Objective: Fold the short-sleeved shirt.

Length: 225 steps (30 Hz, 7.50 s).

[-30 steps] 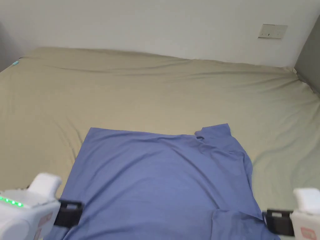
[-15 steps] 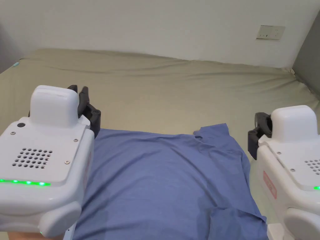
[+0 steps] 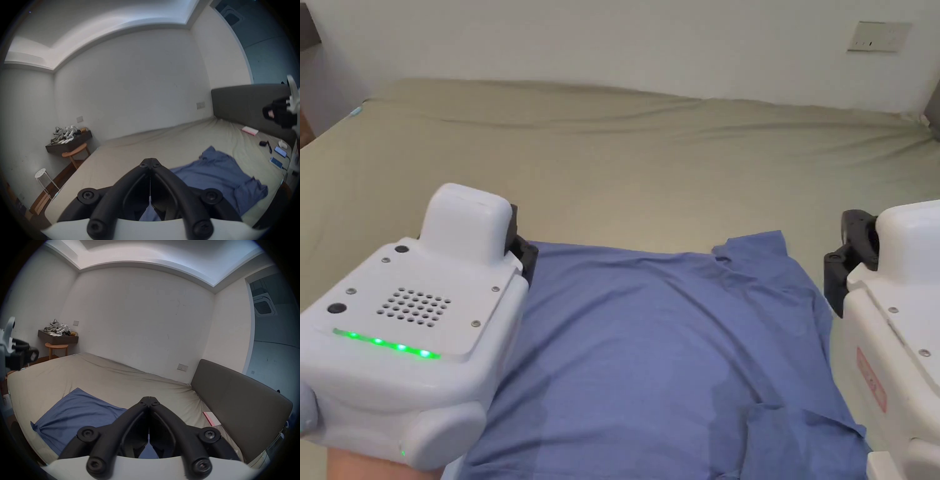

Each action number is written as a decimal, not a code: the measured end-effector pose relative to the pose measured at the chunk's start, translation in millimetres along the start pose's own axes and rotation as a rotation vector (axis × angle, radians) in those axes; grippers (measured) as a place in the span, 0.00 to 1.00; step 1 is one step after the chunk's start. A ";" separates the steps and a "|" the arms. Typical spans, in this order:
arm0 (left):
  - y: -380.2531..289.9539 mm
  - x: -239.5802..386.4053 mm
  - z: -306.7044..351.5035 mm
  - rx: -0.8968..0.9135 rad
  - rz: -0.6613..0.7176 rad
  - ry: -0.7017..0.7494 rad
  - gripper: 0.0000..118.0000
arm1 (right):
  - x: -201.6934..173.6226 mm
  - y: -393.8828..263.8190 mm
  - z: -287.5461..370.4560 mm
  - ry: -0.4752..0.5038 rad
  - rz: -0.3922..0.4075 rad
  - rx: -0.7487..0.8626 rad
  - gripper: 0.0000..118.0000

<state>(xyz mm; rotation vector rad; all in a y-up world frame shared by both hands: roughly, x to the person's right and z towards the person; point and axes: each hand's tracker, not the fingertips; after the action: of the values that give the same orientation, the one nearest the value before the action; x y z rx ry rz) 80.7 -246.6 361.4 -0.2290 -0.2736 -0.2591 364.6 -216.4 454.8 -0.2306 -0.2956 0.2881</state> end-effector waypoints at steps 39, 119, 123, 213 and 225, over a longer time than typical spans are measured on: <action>-200.8 -48.7 -25.1 -0.670 0.138 0.013 0.06 | 71.3 -216.0 -15.0 0.084 -0.118 -0.829 0.86; 28.4 -20.6 -73.3 0.040 0.116 0.086 0.21 | 32.9 2.4 -92.9 0.007 -0.075 -0.041 0.44; 24.5 -7.5 -63.8 0.057 0.090 0.075 0.03 | 8.2 -5.7 -83.7 0.010 0.011 -0.012 0.07; -230.5 -54.6 -84.0 -0.883 -0.026 -0.024 0.04 | 75.2 -260.0 -79.9 0.120 -0.311 -1.067 0.12; -236.1 -66.2 -90.5 -0.906 0.106 -0.022 0.66 | 79.7 -279.2 -92.5 -0.006 -0.105 -0.986 0.86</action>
<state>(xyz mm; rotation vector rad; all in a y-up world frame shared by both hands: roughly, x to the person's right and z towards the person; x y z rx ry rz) -26.0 -477.5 301.2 -1.1391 -0.1488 -0.2618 535.1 -468.9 462.5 -1.1818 -0.4382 0.0166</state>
